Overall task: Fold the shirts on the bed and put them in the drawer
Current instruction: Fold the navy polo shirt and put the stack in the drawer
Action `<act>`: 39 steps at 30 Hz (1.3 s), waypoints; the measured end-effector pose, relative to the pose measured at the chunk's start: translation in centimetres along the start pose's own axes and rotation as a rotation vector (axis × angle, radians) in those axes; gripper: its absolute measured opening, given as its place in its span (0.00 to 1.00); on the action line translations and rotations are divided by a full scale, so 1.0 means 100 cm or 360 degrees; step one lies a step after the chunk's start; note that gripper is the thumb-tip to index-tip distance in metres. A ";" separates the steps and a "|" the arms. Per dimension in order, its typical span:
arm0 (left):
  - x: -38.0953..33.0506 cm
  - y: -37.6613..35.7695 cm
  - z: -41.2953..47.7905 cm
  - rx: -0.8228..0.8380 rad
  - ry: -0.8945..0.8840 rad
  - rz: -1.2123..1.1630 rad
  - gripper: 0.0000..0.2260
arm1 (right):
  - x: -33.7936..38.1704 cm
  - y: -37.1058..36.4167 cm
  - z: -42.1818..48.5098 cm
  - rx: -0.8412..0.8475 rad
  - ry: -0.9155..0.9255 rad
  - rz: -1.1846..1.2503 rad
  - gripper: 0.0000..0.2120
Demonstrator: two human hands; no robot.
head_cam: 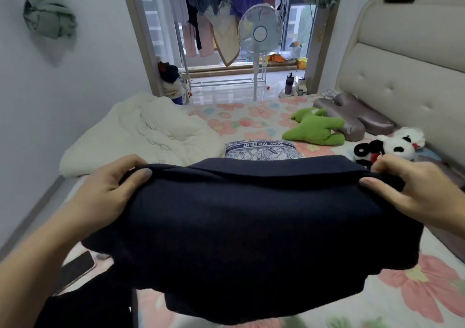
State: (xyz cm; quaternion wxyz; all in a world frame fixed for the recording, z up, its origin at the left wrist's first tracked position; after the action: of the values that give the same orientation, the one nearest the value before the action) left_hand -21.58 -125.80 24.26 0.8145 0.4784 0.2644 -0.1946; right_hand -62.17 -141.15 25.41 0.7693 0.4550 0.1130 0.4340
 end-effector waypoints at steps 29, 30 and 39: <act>0.273 -0.386 -0.261 0.0241 0.1859 0.0280 0.31 | -0.100 -0.433 -0.303 0.0902 -0.2128 0.0063 0.35; 0.268 -0.388 -0.279 0.0195 0.1922 0.0227 0.30 | -0.098 -0.429 -0.323 0.0908 -0.2196 0.0051 0.34; 0.265 -0.359 -0.329 0.0422 0.1831 0.0082 0.11 | -0.105 -0.384 -0.381 0.1213 -0.1919 0.0055 0.14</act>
State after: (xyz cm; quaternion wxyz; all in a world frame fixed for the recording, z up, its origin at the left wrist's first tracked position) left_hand -29.31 -115.24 -29.64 0.4779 0.6110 0.6254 0.0846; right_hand -68.39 -134.36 -28.91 0.4783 0.8548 -0.1954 0.0491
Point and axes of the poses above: each hand's wrist, its own z-axis towards the middle knuckle, its own y-axis out of the back of the hand, x = y × z, the point moved 4 cm from there along z, towards the middle knuckle, and after that the axes turned 1 degree about -x, right-handed, at the moved point
